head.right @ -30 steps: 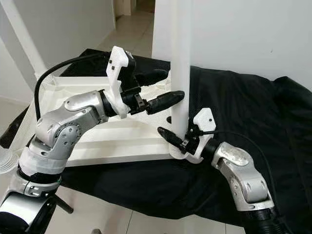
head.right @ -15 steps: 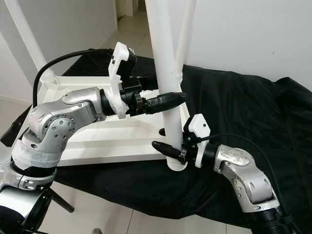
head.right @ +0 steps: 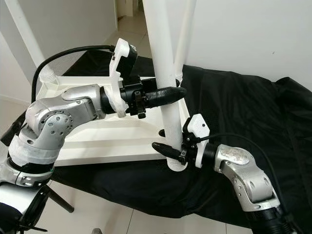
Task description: Building children table
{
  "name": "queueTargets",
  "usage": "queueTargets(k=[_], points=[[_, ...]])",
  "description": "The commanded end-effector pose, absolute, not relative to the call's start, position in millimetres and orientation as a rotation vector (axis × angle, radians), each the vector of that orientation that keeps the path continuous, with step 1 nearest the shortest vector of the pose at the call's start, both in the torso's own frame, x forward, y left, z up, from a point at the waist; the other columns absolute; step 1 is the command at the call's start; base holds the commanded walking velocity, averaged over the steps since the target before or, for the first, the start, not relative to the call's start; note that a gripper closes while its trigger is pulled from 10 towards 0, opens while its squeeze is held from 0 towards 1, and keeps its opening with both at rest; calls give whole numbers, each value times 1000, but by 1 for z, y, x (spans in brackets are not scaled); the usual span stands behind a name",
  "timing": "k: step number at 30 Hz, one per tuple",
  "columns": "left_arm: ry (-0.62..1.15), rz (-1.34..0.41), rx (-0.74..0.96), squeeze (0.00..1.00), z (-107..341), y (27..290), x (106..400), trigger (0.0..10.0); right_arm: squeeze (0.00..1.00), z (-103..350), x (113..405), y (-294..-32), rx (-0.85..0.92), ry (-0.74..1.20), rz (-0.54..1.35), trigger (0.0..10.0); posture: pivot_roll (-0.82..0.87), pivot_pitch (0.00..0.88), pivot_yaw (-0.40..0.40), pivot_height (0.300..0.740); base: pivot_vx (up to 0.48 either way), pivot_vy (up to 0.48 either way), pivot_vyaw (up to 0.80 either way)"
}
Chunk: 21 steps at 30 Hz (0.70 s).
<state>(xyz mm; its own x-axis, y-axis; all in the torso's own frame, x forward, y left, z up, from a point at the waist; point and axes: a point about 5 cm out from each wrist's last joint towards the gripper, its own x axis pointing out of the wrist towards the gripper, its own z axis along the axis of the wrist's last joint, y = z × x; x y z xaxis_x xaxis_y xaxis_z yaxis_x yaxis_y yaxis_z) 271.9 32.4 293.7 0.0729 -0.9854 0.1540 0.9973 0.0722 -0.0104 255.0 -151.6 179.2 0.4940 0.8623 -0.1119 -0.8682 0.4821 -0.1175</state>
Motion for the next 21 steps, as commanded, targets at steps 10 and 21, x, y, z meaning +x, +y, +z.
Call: queueTargets(k=[10, 21], points=[[-151, -1589, -20, 0, 316, 22, 264, 10000, 1000, 194, 269, -157, -106, -29, 954, 10000, -50, 0, -51, 740, 0, 0, 0], [-80, -1221, 25, 0, 325, 18, 305, 10000, 0, 199, 305, -163, -164, -106, 615, 10000, -51, 0, -50, 740, 0, 0, 0]])
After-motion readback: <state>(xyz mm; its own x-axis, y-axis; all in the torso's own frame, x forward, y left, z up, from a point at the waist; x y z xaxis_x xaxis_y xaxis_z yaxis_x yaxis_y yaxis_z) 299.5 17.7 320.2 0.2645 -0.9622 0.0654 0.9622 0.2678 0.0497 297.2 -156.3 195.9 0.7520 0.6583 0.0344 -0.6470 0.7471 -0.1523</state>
